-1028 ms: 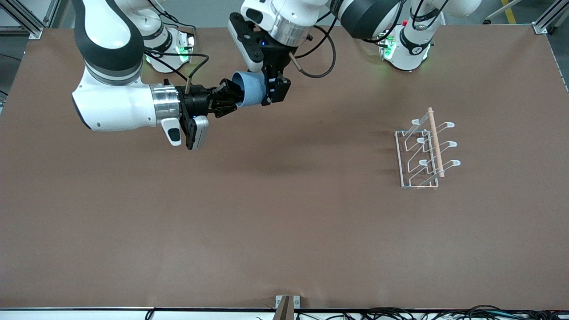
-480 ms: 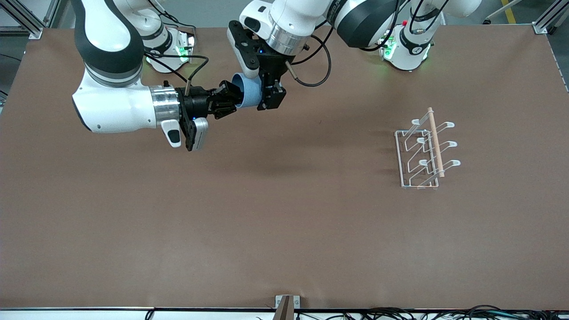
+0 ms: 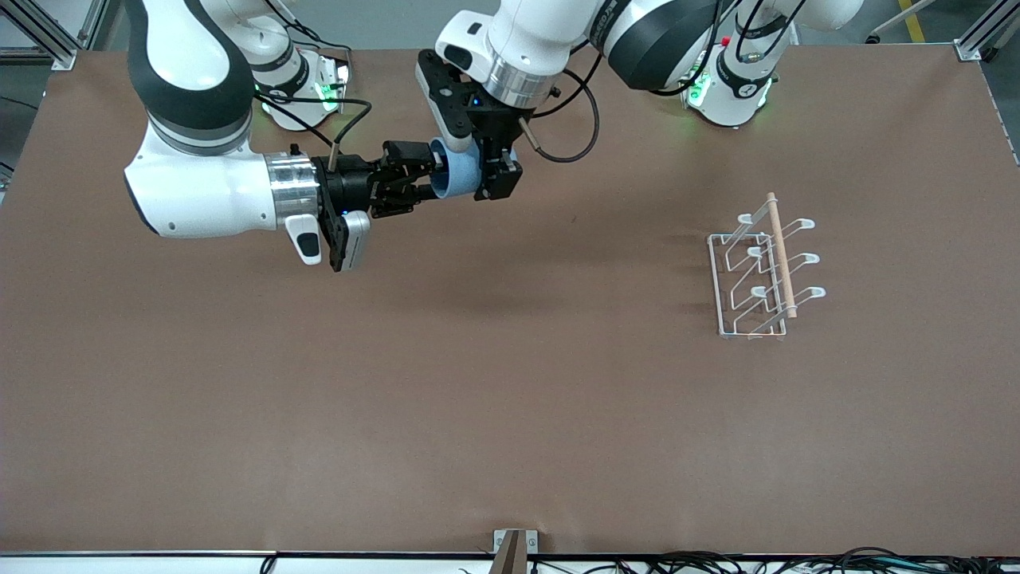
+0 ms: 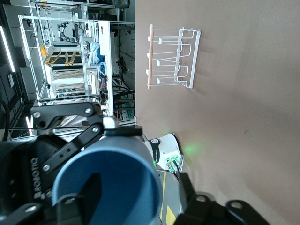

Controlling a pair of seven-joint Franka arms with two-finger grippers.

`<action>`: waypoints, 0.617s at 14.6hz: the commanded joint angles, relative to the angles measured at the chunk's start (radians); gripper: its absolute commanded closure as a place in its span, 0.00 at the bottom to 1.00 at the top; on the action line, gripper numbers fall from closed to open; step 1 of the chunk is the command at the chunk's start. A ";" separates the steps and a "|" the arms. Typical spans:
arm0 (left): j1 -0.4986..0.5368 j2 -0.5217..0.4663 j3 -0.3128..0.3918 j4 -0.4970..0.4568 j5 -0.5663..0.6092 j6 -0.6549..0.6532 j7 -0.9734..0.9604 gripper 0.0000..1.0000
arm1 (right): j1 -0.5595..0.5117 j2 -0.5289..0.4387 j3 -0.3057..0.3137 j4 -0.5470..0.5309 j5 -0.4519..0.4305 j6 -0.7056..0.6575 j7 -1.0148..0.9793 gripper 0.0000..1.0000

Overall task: Hang cup on cup holder
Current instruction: 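Grasp the cup's base with the left gripper beside the right gripper, then open the right gripper and release the cup to the left gripper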

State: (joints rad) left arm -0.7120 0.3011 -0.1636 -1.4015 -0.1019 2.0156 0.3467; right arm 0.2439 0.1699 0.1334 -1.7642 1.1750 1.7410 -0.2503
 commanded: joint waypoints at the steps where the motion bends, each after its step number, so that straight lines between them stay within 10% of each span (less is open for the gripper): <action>1: 0.006 -0.004 0.003 0.015 0.083 -0.099 0.009 0.41 | -0.021 0.000 -0.006 -0.006 -0.001 -0.001 0.002 0.00; 9: 0.048 0.000 0.027 0.012 0.401 -0.481 0.040 0.40 | -0.160 -0.044 -0.011 -0.021 -0.643 0.050 0.012 0.00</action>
State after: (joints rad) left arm -0.6931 0.3011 -0.1337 -1.4005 0.2361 1.6176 0.3494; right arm 0.1112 0.1689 0.1104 -1.7730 0.7082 1.7566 -0.2492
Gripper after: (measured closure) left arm 0.220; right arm 0.000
